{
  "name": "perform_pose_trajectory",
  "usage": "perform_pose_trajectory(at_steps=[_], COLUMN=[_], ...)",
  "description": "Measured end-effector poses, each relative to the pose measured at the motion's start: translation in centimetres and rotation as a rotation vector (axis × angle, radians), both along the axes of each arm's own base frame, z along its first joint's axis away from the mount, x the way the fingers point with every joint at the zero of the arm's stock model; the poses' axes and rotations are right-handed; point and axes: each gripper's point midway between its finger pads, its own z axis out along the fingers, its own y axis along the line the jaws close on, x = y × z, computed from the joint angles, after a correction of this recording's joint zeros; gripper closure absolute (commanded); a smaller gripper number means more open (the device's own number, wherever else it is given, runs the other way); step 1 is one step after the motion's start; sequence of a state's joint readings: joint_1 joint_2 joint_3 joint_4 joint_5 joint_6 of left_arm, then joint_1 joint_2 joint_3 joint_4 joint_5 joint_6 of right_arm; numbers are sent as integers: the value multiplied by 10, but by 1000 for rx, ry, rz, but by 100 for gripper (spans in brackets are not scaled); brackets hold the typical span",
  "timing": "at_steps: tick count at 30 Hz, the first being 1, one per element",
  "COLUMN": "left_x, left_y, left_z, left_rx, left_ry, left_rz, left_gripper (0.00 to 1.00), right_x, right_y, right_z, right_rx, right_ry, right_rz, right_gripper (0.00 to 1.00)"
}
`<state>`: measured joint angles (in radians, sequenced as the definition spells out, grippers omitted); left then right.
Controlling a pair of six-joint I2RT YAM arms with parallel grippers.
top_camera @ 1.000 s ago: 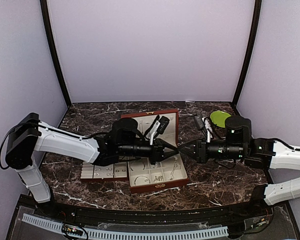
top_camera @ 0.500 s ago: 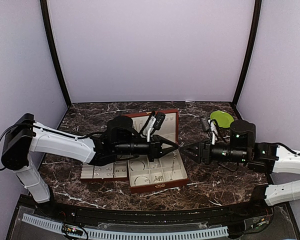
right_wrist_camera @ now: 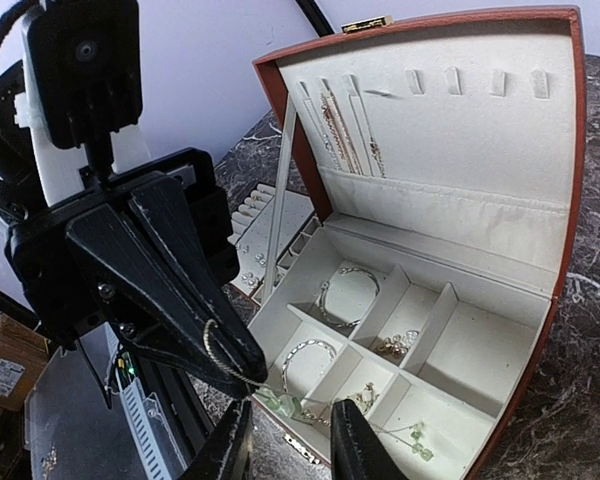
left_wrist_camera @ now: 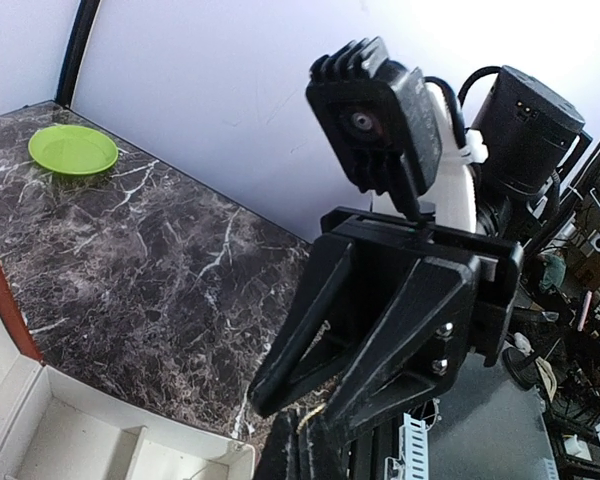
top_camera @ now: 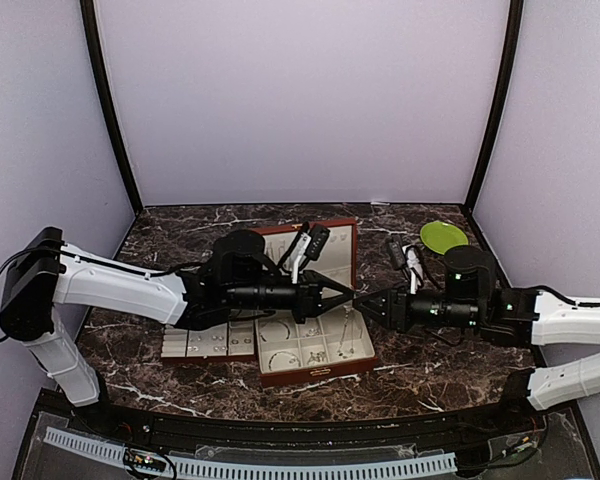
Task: Organize the mixed jewelry
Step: Adjust the necklace on the larger divider.
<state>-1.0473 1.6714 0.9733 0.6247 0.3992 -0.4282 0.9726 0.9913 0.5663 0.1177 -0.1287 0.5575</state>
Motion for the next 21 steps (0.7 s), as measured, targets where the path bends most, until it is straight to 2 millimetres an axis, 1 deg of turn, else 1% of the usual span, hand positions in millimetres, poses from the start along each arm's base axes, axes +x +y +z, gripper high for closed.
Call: perform_pose_trajectory(at_steps=[7, 11, 16, 21], left_x=[-2, -2, -2, -3], left_y=[3, 3, 4, 5], left_z=[8, 6, 3, 6], left_rx=[-7, 0, 12, 12], left_ry=[-8, -5, 0, -2], left_rz=[-1, -1, -2, -1], left_gripper=[100, 100, 100, 100], right_x=[9, 14, 18, 20], right_y=[5, 7, 11, 15], right_z=[-9, -8, -11, -16], right_rx=[-18, -15, -17, -25], right_ry=[-10, -31, -39, -44], right_rz=[-22, -34, -39, -35], right_gripper=[80, 83, 86, 93])
